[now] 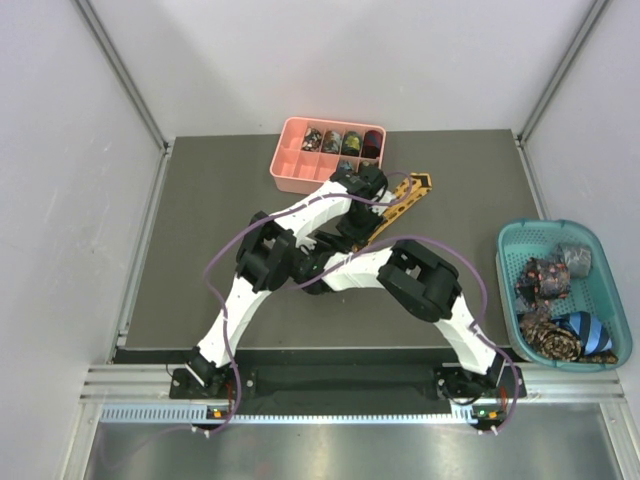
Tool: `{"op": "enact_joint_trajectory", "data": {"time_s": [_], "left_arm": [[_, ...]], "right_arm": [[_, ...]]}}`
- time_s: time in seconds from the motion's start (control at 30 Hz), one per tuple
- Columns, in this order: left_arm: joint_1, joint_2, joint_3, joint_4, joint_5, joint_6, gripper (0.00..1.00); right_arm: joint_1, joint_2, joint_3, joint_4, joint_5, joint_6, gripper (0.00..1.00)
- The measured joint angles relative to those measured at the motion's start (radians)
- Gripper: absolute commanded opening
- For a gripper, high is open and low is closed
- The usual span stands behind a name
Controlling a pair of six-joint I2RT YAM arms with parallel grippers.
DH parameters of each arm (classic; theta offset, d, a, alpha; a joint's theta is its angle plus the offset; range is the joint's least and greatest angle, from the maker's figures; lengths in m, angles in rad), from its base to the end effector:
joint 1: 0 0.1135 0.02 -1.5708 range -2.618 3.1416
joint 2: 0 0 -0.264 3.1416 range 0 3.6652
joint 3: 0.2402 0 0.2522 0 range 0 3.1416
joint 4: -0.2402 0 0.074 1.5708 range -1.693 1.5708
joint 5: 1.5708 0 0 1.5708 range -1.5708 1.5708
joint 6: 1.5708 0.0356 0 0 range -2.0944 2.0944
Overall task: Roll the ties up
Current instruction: Roll the tie
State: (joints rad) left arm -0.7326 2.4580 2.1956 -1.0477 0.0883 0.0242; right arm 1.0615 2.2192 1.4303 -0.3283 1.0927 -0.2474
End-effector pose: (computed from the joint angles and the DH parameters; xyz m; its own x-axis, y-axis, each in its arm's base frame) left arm 0.3734 -0.3401 0.1689 -0.7016 0.6636 -0.2597 0.7003 0.7095 -0.0790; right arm 0.2393 0.3637 0.1111 -0.3730 -0.8990 -0.2294 -0.3129 0.3547 -0.8811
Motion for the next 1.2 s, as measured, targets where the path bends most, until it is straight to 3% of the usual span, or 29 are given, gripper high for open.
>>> {"op": "enact_joint_trajectory", "data": {"time_s": [0.13, 0.27, 0.57, 0.83, 1.0, 1.2], "left_arm": [[0.000, 0.005, 0.009, -0.008, 0.000, 0.000, 0.50], [-0.001, 0.006, 0.011, -0.009, 0.000, 0.000, 0.50], [-0.001, 0.006, 0.012, -0.010, 0.000, 0.000, 0.49], [-0.002, -0.005, -0.006, 0.002, 0.002, 0.000, 0.55], [-0.007, -0.045, -0.074, 0.025, 0.014, -0.023, 0.73], [-0.010, -0.056, -0.085, -0.001, 0.030, -0.055, 0.85]], "right_arm": [[-0.013, 0.023, 0.016, -0.004, 0.014, -0.014, 0.43], [-0.025, 0.044, 0.032, -0.019, 0.014, -0.001, 0.25], [-0.026, 0.044, 0.038, -0.037, 0.015, 0.023, 0.07], [-0.018, 0.046, 0.070, -0.099, -0.003, 0.050, 0.04], [0.001, 0.048, 0.109, -0.177, -0.034, 0.099, 0.05], [0.031, 0.049, 0.131, -0.239, -0.051, 0.143, 0.04]]}}
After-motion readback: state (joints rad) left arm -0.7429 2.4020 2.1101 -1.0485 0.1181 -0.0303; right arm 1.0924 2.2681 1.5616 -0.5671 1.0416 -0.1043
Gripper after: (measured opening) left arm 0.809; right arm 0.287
